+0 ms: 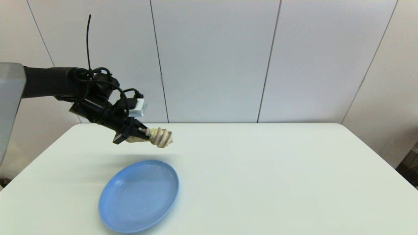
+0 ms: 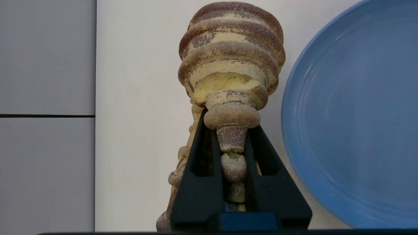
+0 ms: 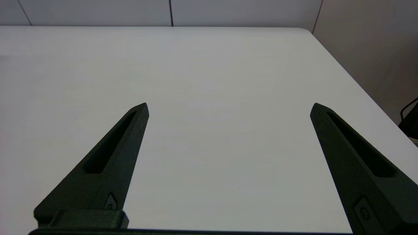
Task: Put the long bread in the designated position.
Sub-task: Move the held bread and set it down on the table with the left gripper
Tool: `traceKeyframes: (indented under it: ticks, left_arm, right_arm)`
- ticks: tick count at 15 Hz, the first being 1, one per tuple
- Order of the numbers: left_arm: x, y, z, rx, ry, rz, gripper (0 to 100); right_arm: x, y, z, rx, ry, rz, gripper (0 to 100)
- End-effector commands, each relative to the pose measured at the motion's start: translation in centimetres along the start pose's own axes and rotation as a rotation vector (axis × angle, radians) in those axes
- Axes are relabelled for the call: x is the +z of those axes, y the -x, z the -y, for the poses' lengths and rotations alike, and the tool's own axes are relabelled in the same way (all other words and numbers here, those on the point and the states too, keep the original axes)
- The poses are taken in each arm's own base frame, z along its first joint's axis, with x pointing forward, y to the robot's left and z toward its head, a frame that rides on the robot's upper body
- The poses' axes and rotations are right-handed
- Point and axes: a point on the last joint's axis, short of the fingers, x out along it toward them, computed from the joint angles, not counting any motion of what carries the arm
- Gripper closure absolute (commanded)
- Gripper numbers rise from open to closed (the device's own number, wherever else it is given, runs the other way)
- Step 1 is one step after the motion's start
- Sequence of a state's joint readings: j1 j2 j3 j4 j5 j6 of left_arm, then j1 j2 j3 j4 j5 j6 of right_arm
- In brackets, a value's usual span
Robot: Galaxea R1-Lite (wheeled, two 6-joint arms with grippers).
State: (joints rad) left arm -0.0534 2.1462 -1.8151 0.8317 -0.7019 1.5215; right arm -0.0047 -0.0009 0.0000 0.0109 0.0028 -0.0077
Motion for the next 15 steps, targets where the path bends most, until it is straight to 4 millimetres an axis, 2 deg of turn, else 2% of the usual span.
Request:
traceKeyframes:
  ticks: [1, 7, 15]
  left_arm:
    - [-3.0, -2.1, -0.2, -0.045, 0.049, 0.03, 100]
    - [-4.6, -4.1, -1.1, -0.056, 0.059, 0.071, 100]
    - [-5.5, -4.9, -1.0, -0.077, 0.088, 0.085, 100]
  right_arm:
    - [0.0, 0.0, 0.0, 0.0, -0.002, -0.001, 0]
    - [0.0, 0.0, 0.0, 0.0, -0.002, -0.001, 0]
    - [0.0, 0.0, 0.0, 0.0, 0.002, -0.001, 0]
